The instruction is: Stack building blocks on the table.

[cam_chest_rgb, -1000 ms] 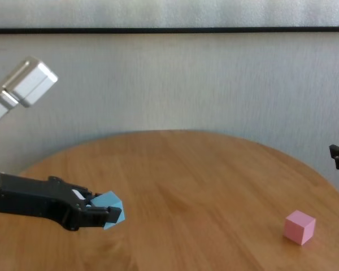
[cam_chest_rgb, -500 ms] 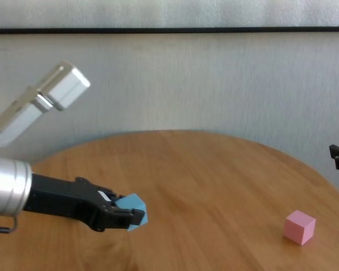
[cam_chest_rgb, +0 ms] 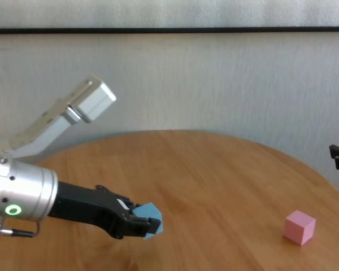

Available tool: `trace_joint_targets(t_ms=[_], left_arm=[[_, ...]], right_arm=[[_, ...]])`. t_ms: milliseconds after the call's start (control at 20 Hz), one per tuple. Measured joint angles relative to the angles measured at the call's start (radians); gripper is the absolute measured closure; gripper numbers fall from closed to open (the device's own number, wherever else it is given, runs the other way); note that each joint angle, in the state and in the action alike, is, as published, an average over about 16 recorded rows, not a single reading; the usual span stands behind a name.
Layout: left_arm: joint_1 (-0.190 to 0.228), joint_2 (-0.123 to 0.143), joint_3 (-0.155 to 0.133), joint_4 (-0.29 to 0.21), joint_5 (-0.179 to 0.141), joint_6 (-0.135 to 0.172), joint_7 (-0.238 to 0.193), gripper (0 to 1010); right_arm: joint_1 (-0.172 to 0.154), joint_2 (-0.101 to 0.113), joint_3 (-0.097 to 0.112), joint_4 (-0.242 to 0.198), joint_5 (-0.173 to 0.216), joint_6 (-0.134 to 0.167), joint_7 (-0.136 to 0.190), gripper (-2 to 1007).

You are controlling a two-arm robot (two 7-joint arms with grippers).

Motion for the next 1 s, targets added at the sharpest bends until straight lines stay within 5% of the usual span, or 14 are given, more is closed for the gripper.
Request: trace_joint_targets(t_ms=[450, 1000], left_arm=[[-0.029, -0.041, 0.021, 0.068, 0.012, -0.014, -0.029, 616], [-0.037, -0.054, 0.023, 0.092, 0.004, -0.021, -0.046, 615]], right_arm=[[0.0, 0.0, 0.0, 0.0, 0.0, 0.0, 0.0, 0], [0.0, 0.0, 0.0, 0.0, 0.0, 0.0, 0.0, 0]])
